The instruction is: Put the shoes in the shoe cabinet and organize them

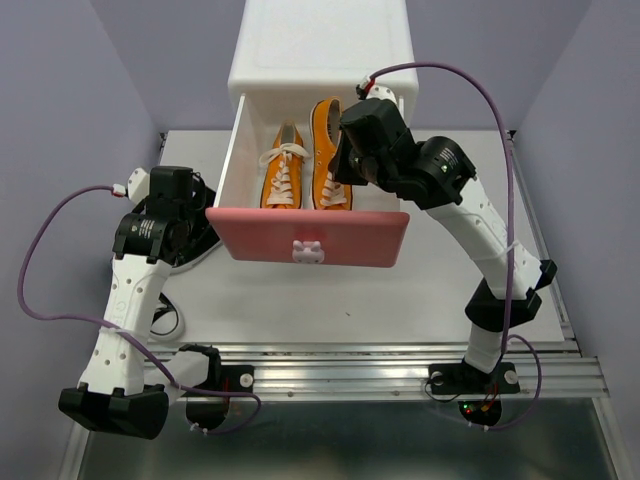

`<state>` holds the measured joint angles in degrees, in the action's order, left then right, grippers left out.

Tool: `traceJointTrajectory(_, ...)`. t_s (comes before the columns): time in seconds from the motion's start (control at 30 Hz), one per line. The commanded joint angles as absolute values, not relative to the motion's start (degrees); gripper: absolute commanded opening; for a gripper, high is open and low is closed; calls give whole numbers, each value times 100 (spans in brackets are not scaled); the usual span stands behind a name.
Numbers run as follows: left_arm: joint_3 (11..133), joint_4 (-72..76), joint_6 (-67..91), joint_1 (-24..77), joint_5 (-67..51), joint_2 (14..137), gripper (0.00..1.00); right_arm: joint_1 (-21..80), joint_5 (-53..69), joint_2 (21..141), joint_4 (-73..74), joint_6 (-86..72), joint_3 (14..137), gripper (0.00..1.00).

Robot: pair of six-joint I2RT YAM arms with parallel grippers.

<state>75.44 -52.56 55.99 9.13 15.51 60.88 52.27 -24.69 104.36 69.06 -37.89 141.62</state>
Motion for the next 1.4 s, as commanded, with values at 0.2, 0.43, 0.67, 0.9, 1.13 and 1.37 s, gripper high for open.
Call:
traceJointTrajectory(0.2, 7506, -5370, 5520, 870, 1767, 5898, 99, 5432, -3480, 10494, 6696, -4517, 14511, 1)
traceJointTrajectory(0.43, 7523, -5379, 5493, 879, 1775, 5906, 99, 5432, -3454, 10573, 6776, -4412, 14494, 1)
traceJointTrajectory(0.67, 7480, -5414, 5493, 870, 1811, 5827, 99, 5432, -3287, 10705, 7101, -4535, 14537, 1)
traceJointTrajectory(0.9, 7418, -5449, 5563, 879, 1819, 5739, 99, 5432, -3085, 10793, 7400, -4588, 14528, 1)
traceJointTrajectory(1.13, 7409, -5458, 5599, 879, 1837, 5713, 99, 5432, -3015, 10793, 7515, -4755, 14546, 1)
traceJointTrajectory(1.37, 7435, -5458, 5599, 879, 1846, 5722, 99, 5432, -2918, 10828, 7524, -4808, 14502, 1)
